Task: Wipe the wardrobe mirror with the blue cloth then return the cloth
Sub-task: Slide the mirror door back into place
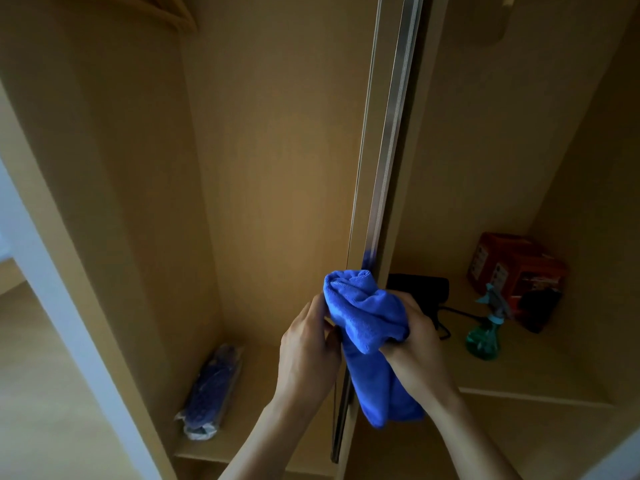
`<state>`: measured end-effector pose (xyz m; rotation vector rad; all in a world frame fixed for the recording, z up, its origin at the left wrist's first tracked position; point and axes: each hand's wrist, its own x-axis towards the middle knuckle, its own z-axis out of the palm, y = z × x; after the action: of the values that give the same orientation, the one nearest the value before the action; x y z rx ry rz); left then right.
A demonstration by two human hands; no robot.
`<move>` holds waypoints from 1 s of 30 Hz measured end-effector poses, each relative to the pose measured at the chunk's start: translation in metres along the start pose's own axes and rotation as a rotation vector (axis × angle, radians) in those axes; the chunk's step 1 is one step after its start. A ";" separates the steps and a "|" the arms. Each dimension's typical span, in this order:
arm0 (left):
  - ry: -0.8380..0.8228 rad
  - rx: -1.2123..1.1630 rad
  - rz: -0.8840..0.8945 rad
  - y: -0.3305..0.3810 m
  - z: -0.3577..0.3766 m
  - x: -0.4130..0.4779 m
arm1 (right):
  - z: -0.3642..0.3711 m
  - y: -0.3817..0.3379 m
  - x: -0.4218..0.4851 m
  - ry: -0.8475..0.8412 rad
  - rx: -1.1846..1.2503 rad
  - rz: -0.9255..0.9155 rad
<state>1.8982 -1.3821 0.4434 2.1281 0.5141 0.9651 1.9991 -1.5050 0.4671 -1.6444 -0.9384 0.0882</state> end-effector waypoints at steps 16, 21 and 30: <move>0.059 0.024 -0.024 -0.010 0.027 0.045 | 0.006 0.021 0.056 -0.025 0.425 0.049; 0.058 0.036 -0.046 -0.009 0.031 0.054 | 0.004 0.028 0.066 -0.033 0.273 0.001; 0.019 0.075 -0.084 -0.014 0.036 0.078 | 0.010 0.020 0.080 -0.019 0.153 -0.018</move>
<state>1.9746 -1.3424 0.4533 2.1473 0.6531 0.9331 2.0582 -1.4481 0.4800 -1.4958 -0.9373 0.1600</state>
